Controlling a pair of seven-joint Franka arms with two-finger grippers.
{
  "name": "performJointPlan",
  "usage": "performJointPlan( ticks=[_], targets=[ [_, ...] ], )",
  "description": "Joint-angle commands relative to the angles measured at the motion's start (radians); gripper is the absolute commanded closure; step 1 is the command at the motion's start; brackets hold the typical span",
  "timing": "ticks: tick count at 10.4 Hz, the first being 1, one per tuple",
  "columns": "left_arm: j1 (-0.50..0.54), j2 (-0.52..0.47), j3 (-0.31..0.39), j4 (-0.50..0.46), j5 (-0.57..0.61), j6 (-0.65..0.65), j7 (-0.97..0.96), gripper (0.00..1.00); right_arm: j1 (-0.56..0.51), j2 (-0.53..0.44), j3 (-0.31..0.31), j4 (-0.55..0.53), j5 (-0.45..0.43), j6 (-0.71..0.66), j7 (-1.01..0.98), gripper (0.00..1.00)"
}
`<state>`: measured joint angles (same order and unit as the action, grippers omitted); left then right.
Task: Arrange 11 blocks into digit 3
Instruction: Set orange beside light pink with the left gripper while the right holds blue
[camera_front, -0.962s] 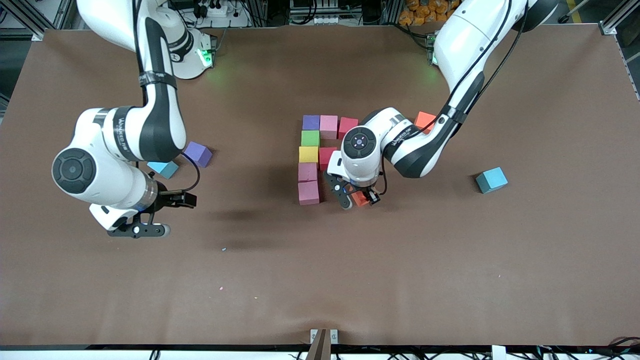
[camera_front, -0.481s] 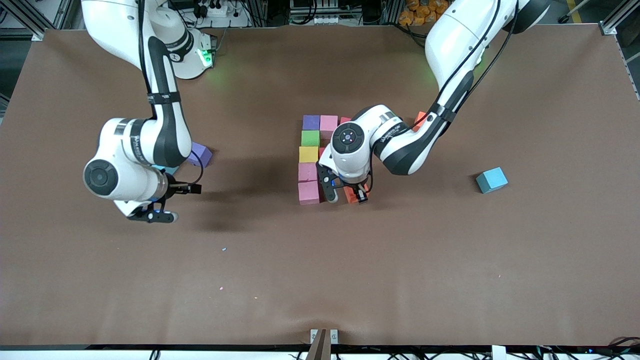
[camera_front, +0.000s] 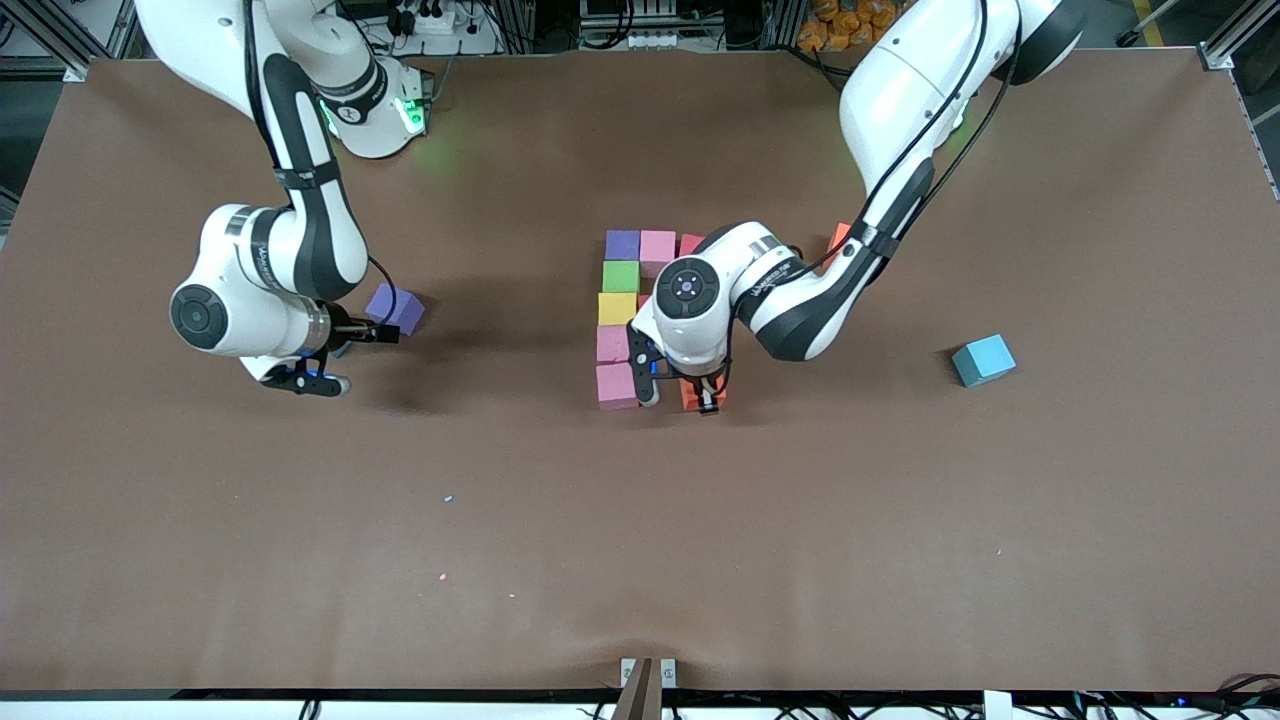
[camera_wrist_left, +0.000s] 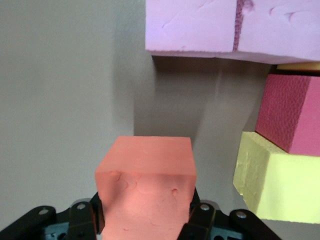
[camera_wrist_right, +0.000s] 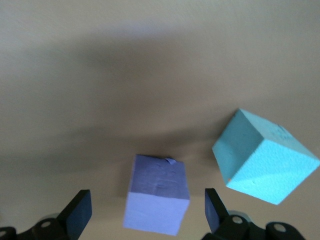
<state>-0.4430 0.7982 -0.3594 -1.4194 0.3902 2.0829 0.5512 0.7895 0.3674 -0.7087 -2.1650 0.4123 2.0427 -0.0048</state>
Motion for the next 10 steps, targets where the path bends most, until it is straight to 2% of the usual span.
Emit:
performJointPlan(
  ticks=[1, 4, 6, 8, 10],
  targets=[
    [-0.020, 0.032, 0.007, 0.060, 0.021, -0.023, 0.050, 0.80, -0.013, -0.054, 0.017, -0.070, 0.002, 0.033, 0.076, 0.00],
    [-0.034, 0.049, 0.007, 0.079, 0.019, -0.023, 0.085, 0.80, -0.015, -0.041, 0.017, -0.078, 0.026, 0.047, 0.141, 0.00],
    [-0.042, 0.061, 0.007, 0.097, 0.018, -0.023, 0.085, 0.80, -0.013, -0.035, 0.017, -0.097, 0.107, 0.059, 0.143, 0.00],
    [-0.057, 0.079, 0.007, 0.114, 0.018, -0.023, 0.085, 0.80, -0.004, -0.009, 0.031, -0.133, 0.109, 0.118, 0.143, 0.00],
    [-0.077, 0.091, 0.020, 0.128, 0.019, -0.018, 0.085, 0.80, -0.004, 0.005, 0.040, -0.133, 0.115, 0.111, 0.143, 0.00]
  ],
)
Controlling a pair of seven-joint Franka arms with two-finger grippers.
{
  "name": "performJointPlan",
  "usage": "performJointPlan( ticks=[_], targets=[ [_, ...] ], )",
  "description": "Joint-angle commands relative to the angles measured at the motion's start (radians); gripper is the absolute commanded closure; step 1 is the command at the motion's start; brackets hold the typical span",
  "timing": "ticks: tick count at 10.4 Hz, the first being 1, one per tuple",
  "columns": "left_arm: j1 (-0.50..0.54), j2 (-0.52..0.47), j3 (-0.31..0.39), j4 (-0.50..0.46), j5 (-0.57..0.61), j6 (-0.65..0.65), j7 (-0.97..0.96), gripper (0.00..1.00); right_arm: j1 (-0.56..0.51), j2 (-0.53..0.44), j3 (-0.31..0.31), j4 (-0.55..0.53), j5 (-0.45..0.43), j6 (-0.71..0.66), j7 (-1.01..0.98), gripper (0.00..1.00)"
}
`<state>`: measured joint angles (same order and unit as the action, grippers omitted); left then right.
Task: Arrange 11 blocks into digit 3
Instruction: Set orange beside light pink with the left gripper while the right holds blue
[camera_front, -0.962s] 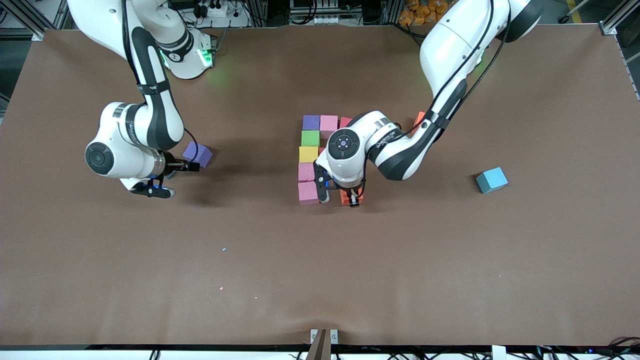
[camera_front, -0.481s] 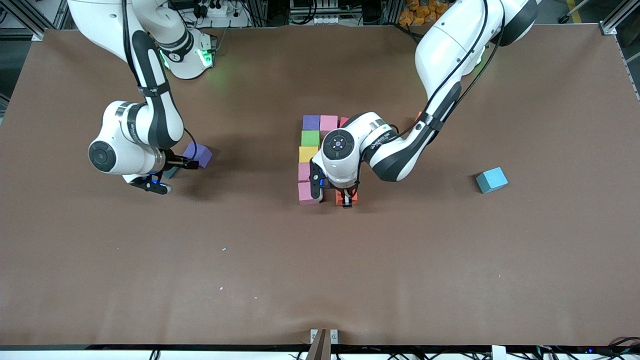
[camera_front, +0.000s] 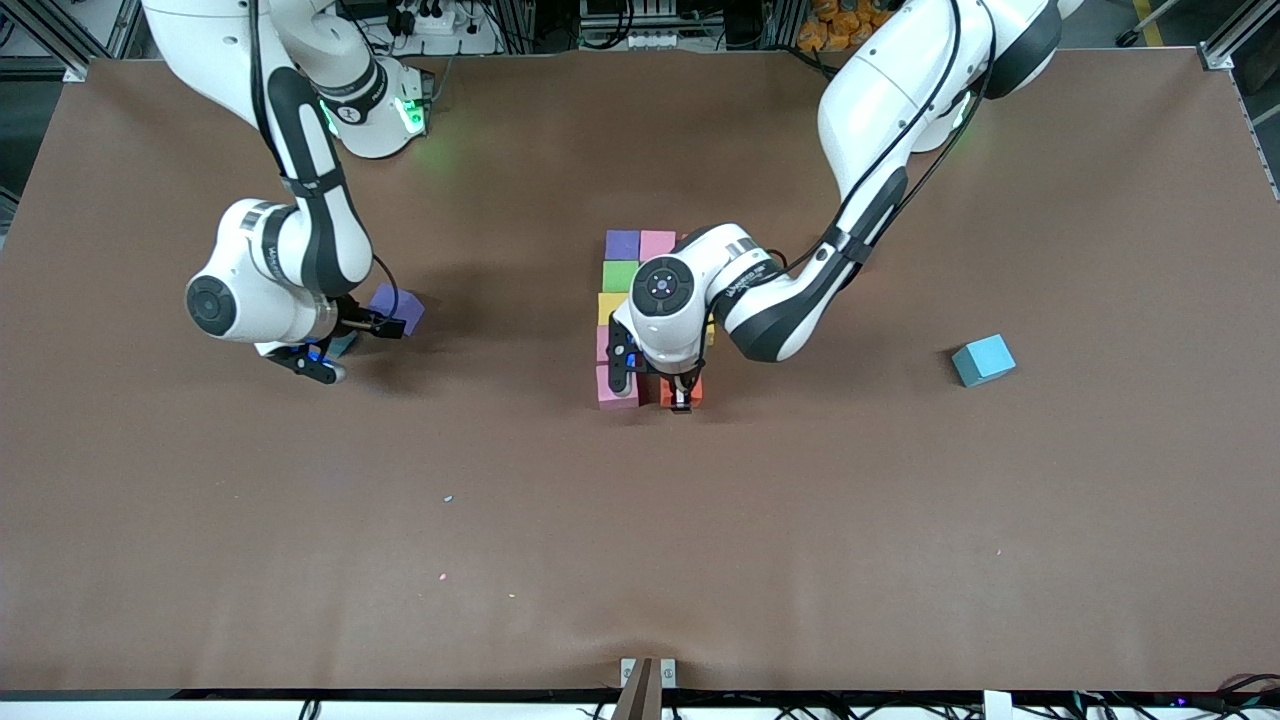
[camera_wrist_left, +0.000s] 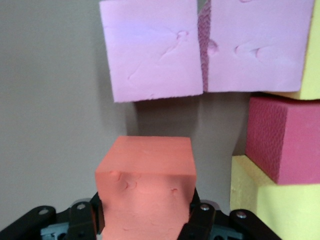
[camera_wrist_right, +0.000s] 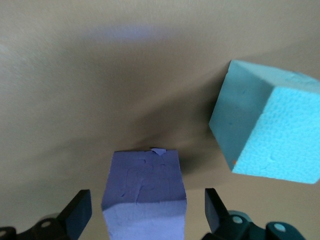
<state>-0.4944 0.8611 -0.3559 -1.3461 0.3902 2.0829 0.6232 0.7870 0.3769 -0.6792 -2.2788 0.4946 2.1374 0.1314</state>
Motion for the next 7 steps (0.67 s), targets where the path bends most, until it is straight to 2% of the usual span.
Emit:
performJointPlan(
  ticks=[1, 3, 4, 7],
  targets=[
    [-0.035, 0.035, 0.018, 0.059, 0.019, -0.018, 0.013, 0.80, 0.000, 0.009, 0.010, -0.019, 0.060, 0.013, 0.007, 0.00],
    [-0.058, 0.047, 0.041, 0.076, 0.019, -0.014, 0.013, 0.80, 0.003, 0.028, 0.039, -0.019, 0.094, 0.019, 0.007, 0.00],
    [-0.084, 0.047, 0.064, 0.082, 0.019, -0.014, 0.015, 0.80, 0.003, 0.031, 0.040, -0.019, 0.094, 0.019, 0.007, 0.00],
    [-0.092, 0.049, 0.069, 0.085, 0.018, -0.011, 0.013, 0.80, 0.003, 0.036, 0.041, -0.019, 0.093, 0.009, 0.005, 0.00]
  ],
)
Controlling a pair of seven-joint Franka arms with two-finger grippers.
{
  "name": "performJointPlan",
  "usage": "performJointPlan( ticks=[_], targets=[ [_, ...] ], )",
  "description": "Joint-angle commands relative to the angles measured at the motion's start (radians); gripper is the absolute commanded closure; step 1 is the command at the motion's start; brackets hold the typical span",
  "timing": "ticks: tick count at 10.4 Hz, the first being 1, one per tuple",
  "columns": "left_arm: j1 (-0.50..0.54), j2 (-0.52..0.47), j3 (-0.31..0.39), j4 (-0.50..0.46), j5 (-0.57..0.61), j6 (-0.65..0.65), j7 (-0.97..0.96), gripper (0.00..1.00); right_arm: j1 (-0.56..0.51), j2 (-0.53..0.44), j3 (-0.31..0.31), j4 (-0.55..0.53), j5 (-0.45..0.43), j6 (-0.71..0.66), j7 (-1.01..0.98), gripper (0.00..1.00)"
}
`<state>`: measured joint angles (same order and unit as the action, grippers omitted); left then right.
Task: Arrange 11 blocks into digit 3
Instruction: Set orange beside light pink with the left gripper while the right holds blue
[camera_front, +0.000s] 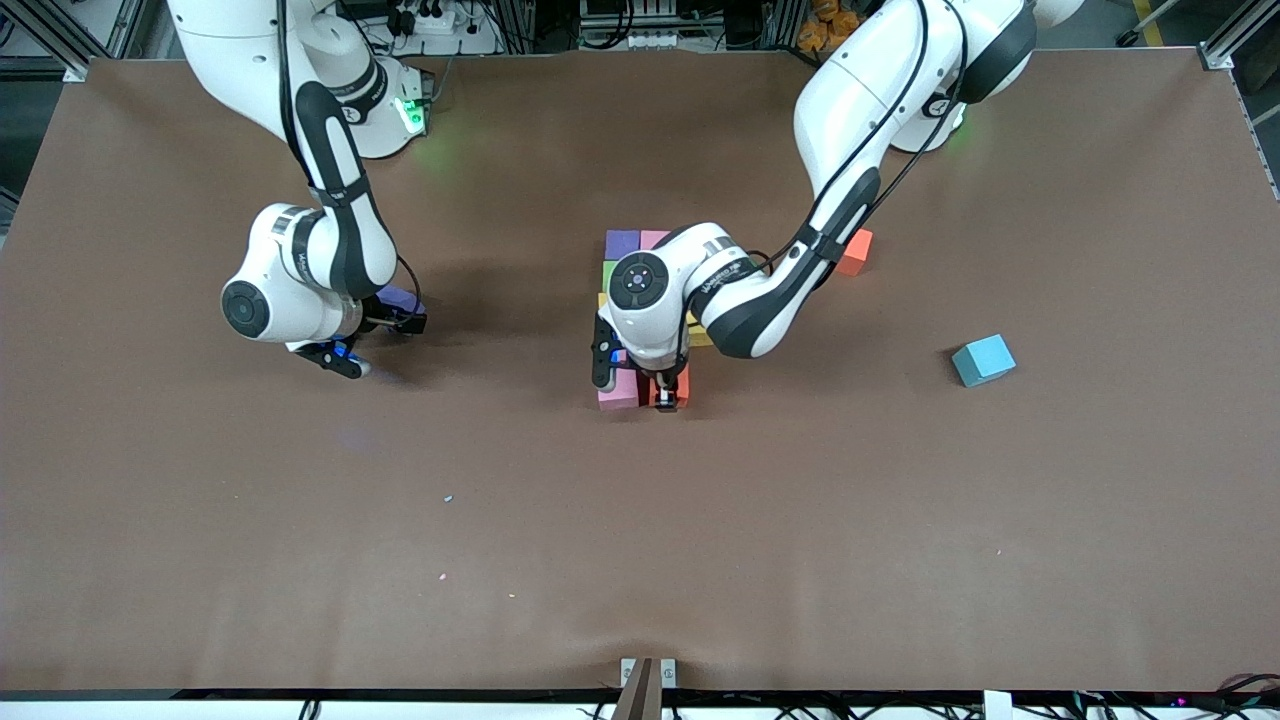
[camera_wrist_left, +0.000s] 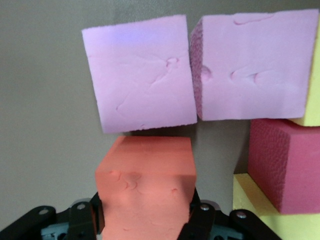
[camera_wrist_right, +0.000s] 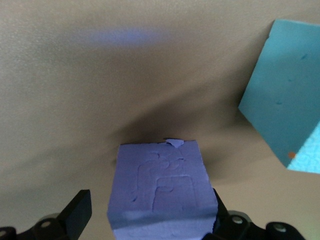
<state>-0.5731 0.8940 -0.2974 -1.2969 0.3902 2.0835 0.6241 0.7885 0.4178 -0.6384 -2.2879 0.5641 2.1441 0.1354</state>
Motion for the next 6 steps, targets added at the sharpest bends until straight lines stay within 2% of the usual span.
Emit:
performJointPlan(
  ticks=[1, 6],
  targets=[
    [-0.013, 0.017, 0.011, 0.036, 0.018, -0.007, 0.012, 0.80, 0.001, -0.005, 0.000, -0.010, 0.023, -0.001, 0.001, 0.00],
    [-0.013, 0.052, 0.009, 0.064, 0.015, 0.023, 0.009, 0.80, 0.001, -0.027, 0.003, -0.021, 0.010, 0.011, -0.017, 0.00]
  ],
)
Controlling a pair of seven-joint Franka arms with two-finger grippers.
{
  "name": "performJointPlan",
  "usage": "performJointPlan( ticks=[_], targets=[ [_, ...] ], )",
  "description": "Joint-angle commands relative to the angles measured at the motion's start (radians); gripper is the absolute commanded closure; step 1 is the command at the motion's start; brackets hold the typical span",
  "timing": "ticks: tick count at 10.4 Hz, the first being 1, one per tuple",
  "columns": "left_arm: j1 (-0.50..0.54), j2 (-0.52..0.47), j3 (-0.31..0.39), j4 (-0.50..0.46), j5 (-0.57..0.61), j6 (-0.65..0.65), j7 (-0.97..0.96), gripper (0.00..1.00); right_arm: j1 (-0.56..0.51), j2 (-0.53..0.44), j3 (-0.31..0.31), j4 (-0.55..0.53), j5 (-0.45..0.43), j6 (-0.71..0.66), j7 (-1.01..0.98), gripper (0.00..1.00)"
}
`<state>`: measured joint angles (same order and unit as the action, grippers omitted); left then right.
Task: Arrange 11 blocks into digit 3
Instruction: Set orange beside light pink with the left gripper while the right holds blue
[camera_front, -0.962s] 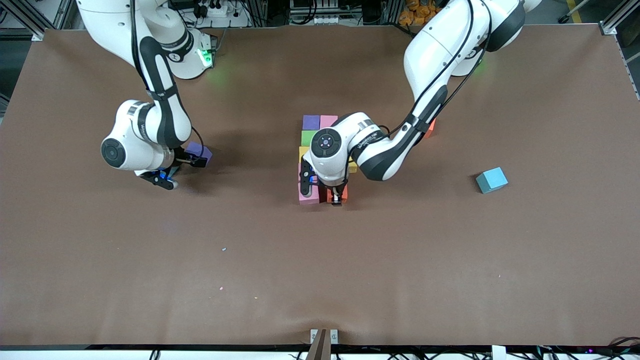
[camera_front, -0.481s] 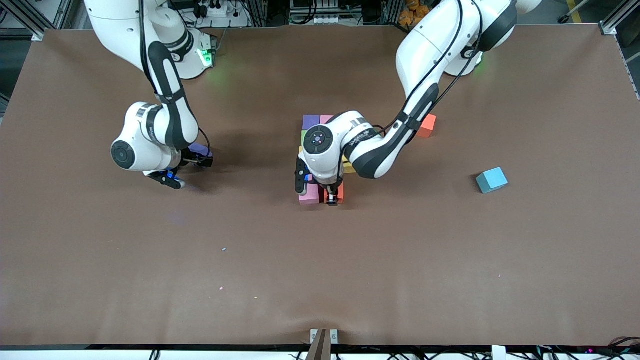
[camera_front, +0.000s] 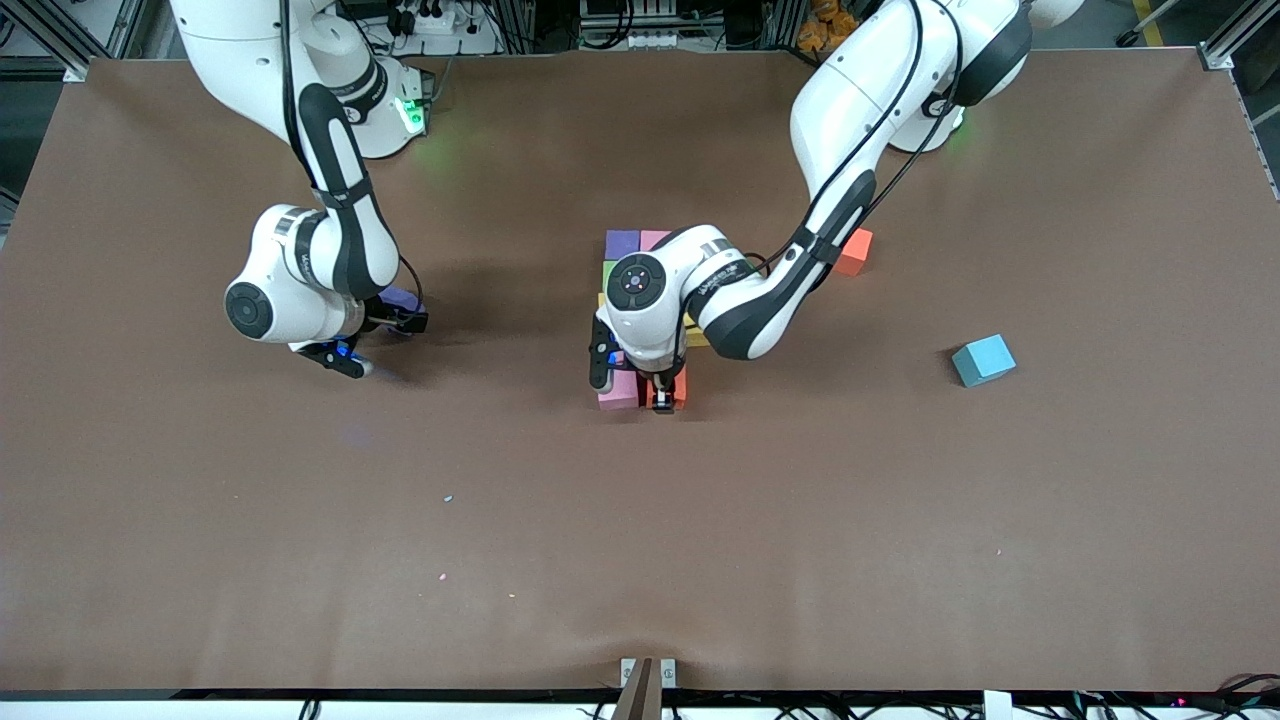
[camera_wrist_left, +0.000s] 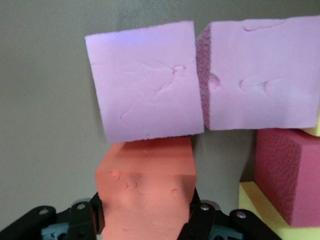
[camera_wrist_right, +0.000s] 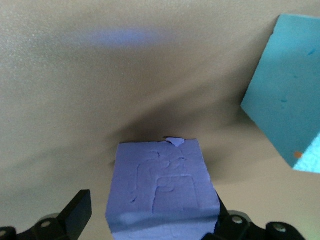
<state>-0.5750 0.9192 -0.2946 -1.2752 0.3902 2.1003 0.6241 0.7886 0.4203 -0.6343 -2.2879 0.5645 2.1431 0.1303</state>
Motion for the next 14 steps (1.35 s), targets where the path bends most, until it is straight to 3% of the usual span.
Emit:
performJointPlan(
  ticks=[1, 6, 8, 10, 11, 12, 14],
  targets=[
    [-0.011, 0.029, 0.006, 0.043, 0.013, 0.012, 0.006, 0.79, 0.003, -0.034, -0.001, -0.022, 0.000, 0.014, -0.012, 0.00],
    [-0.019, 0.038, 0.006, 0.043, 0.010, 0.036, 0.003, 0.78, 0.004, -0.107, 0.001, -0.047, -0.104, 0.024, -0.011, 0.00],
    [-0.025, 0.038, 0.006, 0.043, 0.010, 0.037, 0.002, 0.78, 0.036, -0.124, 0.002, -0.111, -0.116, 0.143, -0.002, 0.00],
    [-0.025, 0.038, 0.008, 0.042, 0.007, 0.038, 0.000, 0.76, 0.044, -0.127, 0.002, -0.119, -0.117, 0.159, 0.003, 0.00],
    [-0.025, 0.041, 0.008, 0.042, 0.007, 0.038, -0.001, 0.69, 0.046, -0.127, 0.002, -0.122, -0.117, 0.165, 0.003, 0.00],
    [-0.023, 0.041, 0.008, 0.037, 0.007, 0.038, -0.010, 0.01, 0.046, -0.127, 0.002, -0.127, -0.117, 0.169, 0.003, 0.00],
    [-0.023, 0.024, 0.006, 0.033, -0.025, 0.027, -0.084, 0.00, 0.046, -0.129, 0.002, -0.127, -0.118, 0.169, 0.003, 0.00]
  ],
)
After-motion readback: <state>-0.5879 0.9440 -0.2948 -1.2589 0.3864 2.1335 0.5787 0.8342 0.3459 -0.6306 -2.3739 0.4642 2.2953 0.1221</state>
